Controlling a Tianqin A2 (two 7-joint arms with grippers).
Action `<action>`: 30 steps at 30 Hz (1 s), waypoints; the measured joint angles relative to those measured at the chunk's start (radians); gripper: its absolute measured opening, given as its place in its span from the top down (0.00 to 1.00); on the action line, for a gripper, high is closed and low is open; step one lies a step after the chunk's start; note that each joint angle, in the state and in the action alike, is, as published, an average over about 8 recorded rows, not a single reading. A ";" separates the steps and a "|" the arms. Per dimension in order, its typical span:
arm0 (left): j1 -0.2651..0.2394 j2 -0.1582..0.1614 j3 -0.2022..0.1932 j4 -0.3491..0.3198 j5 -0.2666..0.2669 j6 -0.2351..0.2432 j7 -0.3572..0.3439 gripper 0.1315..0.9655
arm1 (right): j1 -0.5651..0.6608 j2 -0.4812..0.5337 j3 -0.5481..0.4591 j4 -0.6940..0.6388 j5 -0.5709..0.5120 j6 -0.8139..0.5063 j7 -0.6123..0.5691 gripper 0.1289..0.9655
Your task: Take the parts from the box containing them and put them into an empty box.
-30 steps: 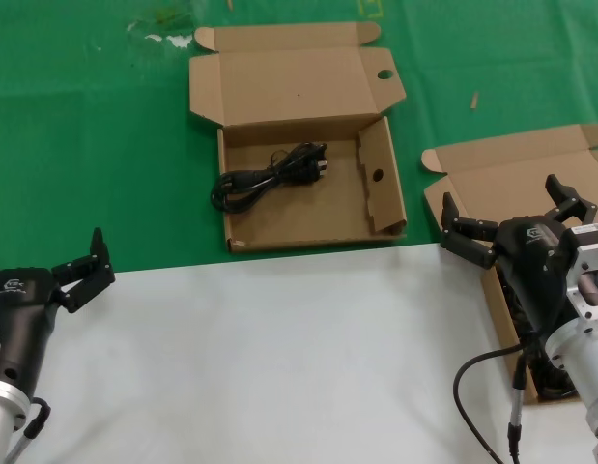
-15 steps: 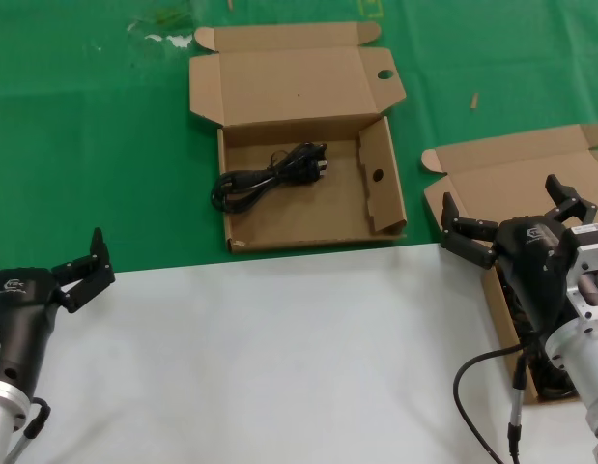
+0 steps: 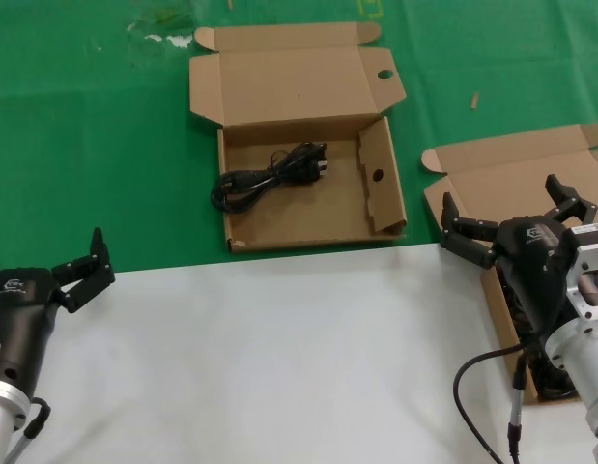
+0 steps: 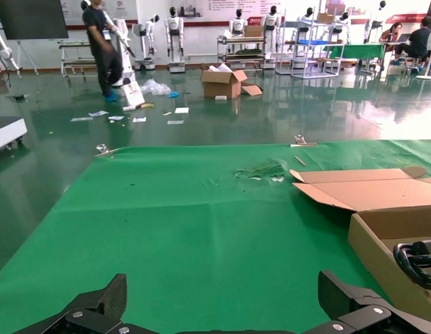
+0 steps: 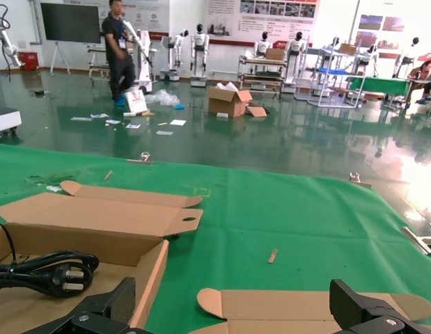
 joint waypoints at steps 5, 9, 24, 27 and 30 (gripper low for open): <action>0.000 0.000 0.000 0.000 0.000 0.000 0.000 0.00 | 0.000 0.000 0.000 0.000 0.000 0.000 0.000 0.00; 0.000 0.000 0.000 0.000 0.000 0.000 0.000 0.00 | 0.000 0.000 0.000 0.000 0.000 0.000 0.000 0.00; 0.000 0.000 0.000 0.000 0.000 0.000 0.000 0.00 | 0.000 0.000 0.000 0.000 0.000 0.000 0.000 0.00; 0.000 0.000 0.000 0.000 0.000 0.000 0.000 0.00 | 0.000 0.000 0.000 0.000 0.000 0.000 0.000 0.00; 0.000 0.000 0.000 0.000 0.000 0.000 0.000 0.00 | 0.000 0.000 0.000 0.000 0.000 0.000 0.000 0.00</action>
